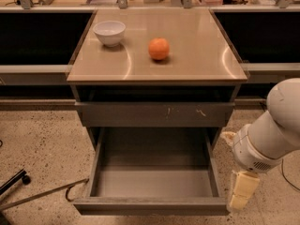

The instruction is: Close middle drawer

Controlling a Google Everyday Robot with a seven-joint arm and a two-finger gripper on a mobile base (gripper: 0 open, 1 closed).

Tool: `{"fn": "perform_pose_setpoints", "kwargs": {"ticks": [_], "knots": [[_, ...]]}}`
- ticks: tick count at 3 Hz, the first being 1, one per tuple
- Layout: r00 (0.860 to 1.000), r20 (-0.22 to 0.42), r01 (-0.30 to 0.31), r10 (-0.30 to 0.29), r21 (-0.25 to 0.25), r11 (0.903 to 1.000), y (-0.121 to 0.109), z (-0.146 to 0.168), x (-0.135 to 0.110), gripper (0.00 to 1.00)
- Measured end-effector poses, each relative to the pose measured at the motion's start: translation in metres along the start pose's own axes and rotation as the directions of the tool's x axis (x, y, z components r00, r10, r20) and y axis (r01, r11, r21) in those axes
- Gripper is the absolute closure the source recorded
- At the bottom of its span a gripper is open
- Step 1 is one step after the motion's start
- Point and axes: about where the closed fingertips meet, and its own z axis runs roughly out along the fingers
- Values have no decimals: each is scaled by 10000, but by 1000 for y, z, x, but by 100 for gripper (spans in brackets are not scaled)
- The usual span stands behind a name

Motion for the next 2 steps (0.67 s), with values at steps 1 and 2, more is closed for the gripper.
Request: {"fn": "perform_pose_setpoints", "kwargs": {"ticks": [1,2], "knots": [[10000,1,-1,1,-3,10000,0,0,0,0],[9999,96,-118,121,-274,9996,6,29,10,0]]}}
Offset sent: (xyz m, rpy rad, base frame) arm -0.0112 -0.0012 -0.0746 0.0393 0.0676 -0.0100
